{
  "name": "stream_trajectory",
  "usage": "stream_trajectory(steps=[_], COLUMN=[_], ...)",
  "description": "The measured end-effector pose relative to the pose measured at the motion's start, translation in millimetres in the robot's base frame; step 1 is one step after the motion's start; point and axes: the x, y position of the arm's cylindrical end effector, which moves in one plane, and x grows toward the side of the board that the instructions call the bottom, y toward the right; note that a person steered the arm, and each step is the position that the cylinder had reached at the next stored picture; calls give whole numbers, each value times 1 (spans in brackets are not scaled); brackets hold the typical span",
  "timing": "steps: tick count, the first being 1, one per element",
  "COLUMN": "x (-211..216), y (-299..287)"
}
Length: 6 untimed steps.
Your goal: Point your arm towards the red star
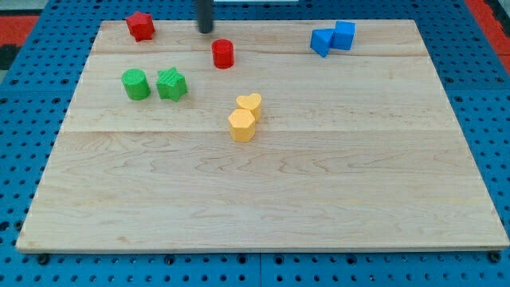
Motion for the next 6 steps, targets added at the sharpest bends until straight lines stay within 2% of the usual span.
stream_trajectory(steps=[1,2,3,4,5,6], x=[1,46,97,83,59,-7], y=[-50,-18,-79,-166,-166,-133])
